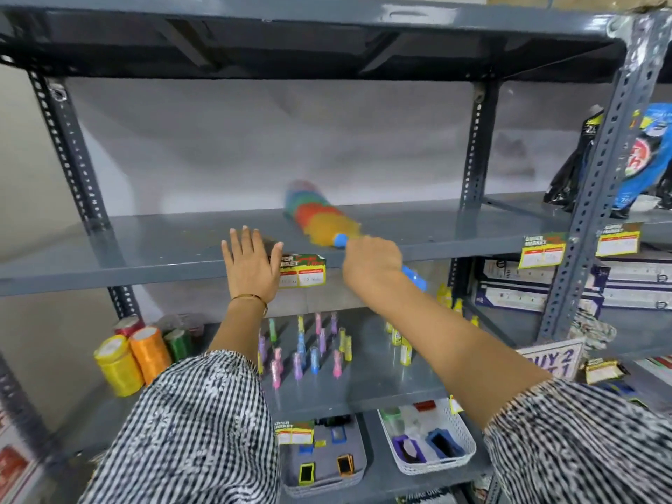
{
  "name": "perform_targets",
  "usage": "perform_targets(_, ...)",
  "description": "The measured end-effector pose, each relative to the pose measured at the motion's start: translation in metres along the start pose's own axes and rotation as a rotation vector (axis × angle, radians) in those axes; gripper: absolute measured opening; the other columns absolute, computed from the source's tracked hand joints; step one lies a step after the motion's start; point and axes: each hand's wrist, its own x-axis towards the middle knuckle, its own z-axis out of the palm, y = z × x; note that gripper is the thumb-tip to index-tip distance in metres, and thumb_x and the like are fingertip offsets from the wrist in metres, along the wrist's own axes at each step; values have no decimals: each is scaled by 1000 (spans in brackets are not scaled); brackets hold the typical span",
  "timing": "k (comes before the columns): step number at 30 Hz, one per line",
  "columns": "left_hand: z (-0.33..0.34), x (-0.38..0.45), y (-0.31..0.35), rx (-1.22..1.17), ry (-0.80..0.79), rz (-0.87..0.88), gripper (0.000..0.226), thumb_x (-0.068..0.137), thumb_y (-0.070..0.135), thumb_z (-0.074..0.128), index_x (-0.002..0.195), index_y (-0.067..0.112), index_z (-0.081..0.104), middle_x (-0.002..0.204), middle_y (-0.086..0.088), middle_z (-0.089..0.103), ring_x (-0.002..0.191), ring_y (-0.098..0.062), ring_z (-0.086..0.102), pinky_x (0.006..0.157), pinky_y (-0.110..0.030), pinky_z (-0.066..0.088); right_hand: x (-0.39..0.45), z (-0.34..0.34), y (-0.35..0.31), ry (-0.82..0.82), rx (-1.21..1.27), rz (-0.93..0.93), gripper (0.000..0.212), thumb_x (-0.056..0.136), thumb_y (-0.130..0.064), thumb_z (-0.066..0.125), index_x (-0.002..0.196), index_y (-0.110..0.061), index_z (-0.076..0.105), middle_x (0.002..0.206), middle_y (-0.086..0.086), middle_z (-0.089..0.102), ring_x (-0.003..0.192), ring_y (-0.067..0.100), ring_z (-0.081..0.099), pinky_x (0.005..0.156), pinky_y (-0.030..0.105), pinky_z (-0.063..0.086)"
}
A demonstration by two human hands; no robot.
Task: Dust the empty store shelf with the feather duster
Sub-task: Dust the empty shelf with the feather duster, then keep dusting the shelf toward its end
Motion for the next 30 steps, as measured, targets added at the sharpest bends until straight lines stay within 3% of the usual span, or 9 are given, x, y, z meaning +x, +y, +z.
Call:
perform_targets(6,-33,-4,-44,38,78,-69,54,98,36,30,138,-1,29,150,-22,29,143,-37,13,118,-52,7,-18,-9,-90,27,81,-287,27,93,-7,48,117,-11,59,122,7,63,111,27,60,87,35,51)
perform_targets(10,-59,-8,-87,96,133,-135,53,98,33,33,138,-1,30,150,-23,30,142,-39,15,117,-52,7,-23,-14,-113,40,121,-437,30,93,-6,47,120,-9,58,122,9,63,112,28,60,88,37,51)
perform_targets(13,-73,-12,-108,139,164,-171,53,97,32,34,137,-2,31,148,-24,32,141,-39,17,117,-53,9,-8,-21,-105,66,182,-468,29,92,-11,47,118,-8,59,120,13,64,109,32,61,85,36,50)
perform_targets(17,-78,-11,-112,154,162,-174,53,97,34,33,138,1,31,150,-21,30,142,-36,16,118,-50,8,40,-17,-68,57,305,-344,27,90,-18,53,114,-10,62,113,17,66,103,36,62,82,37,50)
perform_targets(21,-73,-4,-109,163,147,-156,53,97,35,33,138,1,31,150,-21,30,142,-37,16,118,-51,8,75,6,-44,49,180,-286,27,90,-16,52,114,-9,62,114,15,67,103,34,63,83,36,51)
perform_targets(26,-64,15,-99,176,120,-134,56,97,37,29,140,1,26,152,-21,25,143,-36,13,119,-50,6,96,25,-45,103,2,-530,26,89,-16,52,112,-12,63,104,14,69,92,34,66,70,35,51)
perform_targets(30,-56,27,-88,172,103,-105,63,94,43,20,141,2,23,153,-21,22,144,-34,11,119,-48,4,131,18,-39,178,73,-641,24,94,-24,46,113,-20,62,99,16,69,88,36,64,66,33,45)
